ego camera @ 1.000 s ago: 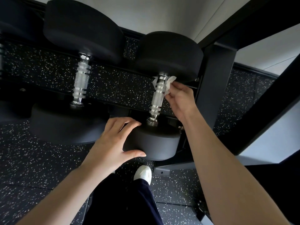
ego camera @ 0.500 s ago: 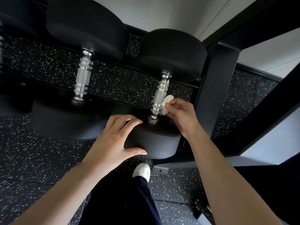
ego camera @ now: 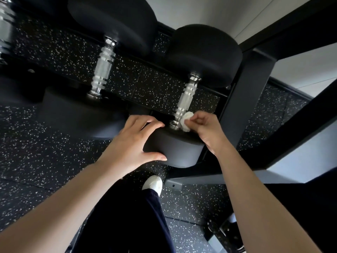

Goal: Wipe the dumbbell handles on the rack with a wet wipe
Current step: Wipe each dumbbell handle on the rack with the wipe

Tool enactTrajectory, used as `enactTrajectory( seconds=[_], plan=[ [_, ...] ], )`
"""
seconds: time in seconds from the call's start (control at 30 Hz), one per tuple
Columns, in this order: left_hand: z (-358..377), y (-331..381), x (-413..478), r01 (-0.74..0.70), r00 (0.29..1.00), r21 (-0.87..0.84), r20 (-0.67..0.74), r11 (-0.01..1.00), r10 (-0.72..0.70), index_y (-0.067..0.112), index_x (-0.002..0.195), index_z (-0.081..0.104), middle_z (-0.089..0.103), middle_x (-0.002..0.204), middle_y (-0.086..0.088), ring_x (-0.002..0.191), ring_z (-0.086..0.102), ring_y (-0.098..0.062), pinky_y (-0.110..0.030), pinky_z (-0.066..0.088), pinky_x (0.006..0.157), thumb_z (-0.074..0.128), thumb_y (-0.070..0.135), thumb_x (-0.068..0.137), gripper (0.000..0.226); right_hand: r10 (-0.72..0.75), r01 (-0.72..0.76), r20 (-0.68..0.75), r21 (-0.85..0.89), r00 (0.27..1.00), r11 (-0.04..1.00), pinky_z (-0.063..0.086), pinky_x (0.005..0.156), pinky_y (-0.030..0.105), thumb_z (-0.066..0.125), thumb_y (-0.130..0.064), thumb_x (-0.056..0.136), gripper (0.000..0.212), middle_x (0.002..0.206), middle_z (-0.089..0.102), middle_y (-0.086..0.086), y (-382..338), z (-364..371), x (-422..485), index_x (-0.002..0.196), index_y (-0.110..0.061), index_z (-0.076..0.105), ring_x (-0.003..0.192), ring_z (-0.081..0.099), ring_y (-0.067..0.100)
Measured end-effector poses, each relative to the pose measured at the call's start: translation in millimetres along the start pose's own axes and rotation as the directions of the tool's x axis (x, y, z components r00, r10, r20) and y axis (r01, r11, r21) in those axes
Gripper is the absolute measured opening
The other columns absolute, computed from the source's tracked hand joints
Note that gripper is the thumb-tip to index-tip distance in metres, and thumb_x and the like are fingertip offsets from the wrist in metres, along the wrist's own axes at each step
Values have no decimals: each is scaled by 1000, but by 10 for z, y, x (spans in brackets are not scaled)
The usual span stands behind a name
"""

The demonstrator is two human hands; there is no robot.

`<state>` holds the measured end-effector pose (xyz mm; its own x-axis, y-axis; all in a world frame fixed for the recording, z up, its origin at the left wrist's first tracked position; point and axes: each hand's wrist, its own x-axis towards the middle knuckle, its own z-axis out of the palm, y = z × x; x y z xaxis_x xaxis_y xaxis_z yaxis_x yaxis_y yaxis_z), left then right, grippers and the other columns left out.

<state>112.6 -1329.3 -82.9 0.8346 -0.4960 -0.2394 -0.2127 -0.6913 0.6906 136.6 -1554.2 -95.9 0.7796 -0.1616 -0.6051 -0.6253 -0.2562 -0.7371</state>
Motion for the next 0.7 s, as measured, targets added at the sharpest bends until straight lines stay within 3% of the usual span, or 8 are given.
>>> enactTrajectory(
  seconds=[0.07, 0.2, 0.3, 0.37, 0.47, 0.6, 0.7],
  plan=[
    [-5, 12, -5, 12, 1000, -6, 9, 1000, -12, 34, 128, 42, 38, 131, 15, 124, 26, -9, -51, 50, 84, 53, 71, 63, 76, -29, 28, -4, -97, 1000, 995, 45, 63, 13, 68, 2, 81, 26, 70, 64, 2, -57, 3, -10, 66, -15, 55, 60, 60, 3],
    [-2, 24, -15, 16, 1000, -26, 10, 1000, -16, 31, 130, 44, 39, 131, 13, 124, 27, -11, -50, 49, 86, 63, 62, 63, 76, -132, 91, -105, -330, 986, 940, 49, 75, 16, 68, -7, 83, 21, 78, 65, -1, -131, 18, -62, 72, -22, 59, 76, 61, 9],
    [2, 27, -9, 20, 1000, -37, 4, 999, -20, 29, 131, 45, 40, 131, 11, 124, 28, -12, -49, 48, 89, 67, 59, 63, 77, -254, 169, -180, -385, 950, 907, 47, 72, 8, 64, -7, 85, 14, 78, 64, -5, -219, 71, -124, 83, -20, 64, 76, 59, 8],
    [4, 21, -12, 23, 1000, -37, 3, 999, -22, 28, 131, 46, 41, 131, 10, 124, 28, -13, -48, 47, 91, 72, 56, 64, 78, -301, 192, -238, -391, 923, 900, 49, 72, 11, 62, -7, 85, 11, 78, 65, -5, -300, 110, -116, 88, -16, 68, 74, 59, 6],
    [0, 1, 2, 10, 1000, -28, 8, 1000, -10, 29, 132, 45, 40, 133, 9, 126, 27, -13, -42, 46, 91, 72, 56, 65, 77, -436, 243, -332, -488, 837, 838, 51, 78, 22, 61, -8, 85, 14, 89, 69, 2, -439, 158, -24, 94, -11, 70, 80, 62, 11],
    [24, -57, 12, -21, 1000, -30, -1, 999, 21, 30, 133, 44, 39, 134, 8, 127, 26, -14, -38, 42, 88, 69, 60, 64, 78, -658, 295, -318, -704, 683, 646, 50, 76, 26, 58, -7, 85, 20, 100, 65, 15, -604, 257, 149, 100, -5, 71, 81, 64, 25],
    [57, -93, 5, -42, 999, -56, -38, 998, 40, 27, 131, 47, 43, 132, 6, 124, 28, -16, -40, 44, 86, 68, 61, 63, 79, -681, 262, -303, -760, 667, 595, 45, 76, 18, 58, -7, 87, 22, 104, 62, 16, -635, 337, 243, 106, -4, 70, 80, 62, 23]
  ],
)
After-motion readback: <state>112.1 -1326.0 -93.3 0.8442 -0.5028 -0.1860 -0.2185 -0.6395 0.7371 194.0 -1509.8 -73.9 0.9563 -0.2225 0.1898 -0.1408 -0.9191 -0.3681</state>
